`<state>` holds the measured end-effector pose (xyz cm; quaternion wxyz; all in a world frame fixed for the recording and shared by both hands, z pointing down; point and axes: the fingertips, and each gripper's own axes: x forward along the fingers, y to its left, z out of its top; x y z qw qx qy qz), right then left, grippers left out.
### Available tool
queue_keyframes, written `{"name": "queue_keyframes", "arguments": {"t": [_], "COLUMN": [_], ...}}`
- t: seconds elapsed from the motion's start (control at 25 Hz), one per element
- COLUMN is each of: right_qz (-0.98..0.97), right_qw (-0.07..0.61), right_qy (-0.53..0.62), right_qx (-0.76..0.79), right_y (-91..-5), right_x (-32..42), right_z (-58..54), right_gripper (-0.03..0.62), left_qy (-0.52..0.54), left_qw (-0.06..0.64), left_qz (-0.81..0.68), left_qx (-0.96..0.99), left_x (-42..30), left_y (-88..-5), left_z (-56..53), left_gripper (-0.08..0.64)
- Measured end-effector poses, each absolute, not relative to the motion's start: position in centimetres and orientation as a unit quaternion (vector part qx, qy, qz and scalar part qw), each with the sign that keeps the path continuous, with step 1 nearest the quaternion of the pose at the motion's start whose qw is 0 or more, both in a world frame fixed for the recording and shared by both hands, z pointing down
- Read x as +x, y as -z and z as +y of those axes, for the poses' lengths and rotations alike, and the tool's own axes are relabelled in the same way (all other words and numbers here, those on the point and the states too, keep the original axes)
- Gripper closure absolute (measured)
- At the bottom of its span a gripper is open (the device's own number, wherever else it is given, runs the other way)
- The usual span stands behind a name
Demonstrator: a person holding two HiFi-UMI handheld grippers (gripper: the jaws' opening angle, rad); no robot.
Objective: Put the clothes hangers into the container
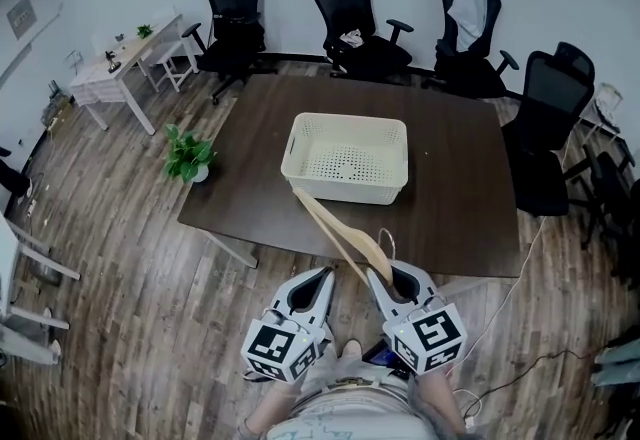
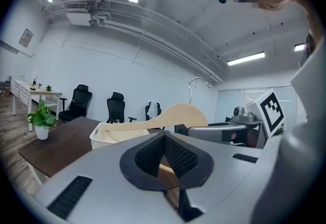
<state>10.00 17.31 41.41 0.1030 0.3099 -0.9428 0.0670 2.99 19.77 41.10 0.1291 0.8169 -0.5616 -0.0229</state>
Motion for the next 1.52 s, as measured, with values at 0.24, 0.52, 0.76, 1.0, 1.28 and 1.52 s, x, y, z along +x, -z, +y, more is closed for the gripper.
{"name": "queue_keyframes", "arguments": {"t": [0.24, 0.52, 0.76, 1.0, 1.28, 1.52], "right_qz": [-0.938, -0.933, -0.927, -0.921, -0.91, -0.902], "right_qw": [0.105, 0.11, 0.117, 0.119, 0.124, 0.132], "right_qy": [-0.074, -0.071, -0.071, -0.067, -0.076, -0.082], "right_qx": [0.323, 0.334, 0.349, 0.365, 0.388, 0.402], "right_y": [-41.5, -41.7, -41.9, -42.1, -42.5, -43.4], "right_x": [8.8, 7.1, 5.4, 3.5, 2.1, 1.1], "right_z": [15.4, 12.6, 9.7, 6.8, 4.2, 3.0], "right_gripper": [0.532, 0.532, 0.532, 0.532, 0.532, 0.532], "left_qy": [0.022, 0.023, 0.02, 0.017, 0.012, 0.015], "left_qw": [0.131, 0.133, 0.131, 0.126, 0.128, 0.133], "left_qz": [-0.54, -0.526, -0.507, -0.484, -0.464, -0.457], "left_qx": [0.831, 0.84, 0.851, 0.866, 0.876, 0.879], "left_x": [2.5, 0.6, -0.9, -2.3, -3.9, -5.6], "left_y": [-41.1, -41.2, -41.3, -41.3, -41.5, -42.1], "left_z": [17.3, 14.0, 10.7, 7.5, 4.8, 3.8], "left_gripper": [0.549, 0.549, 0.549, 0.549, 0.549, 0.549]}}
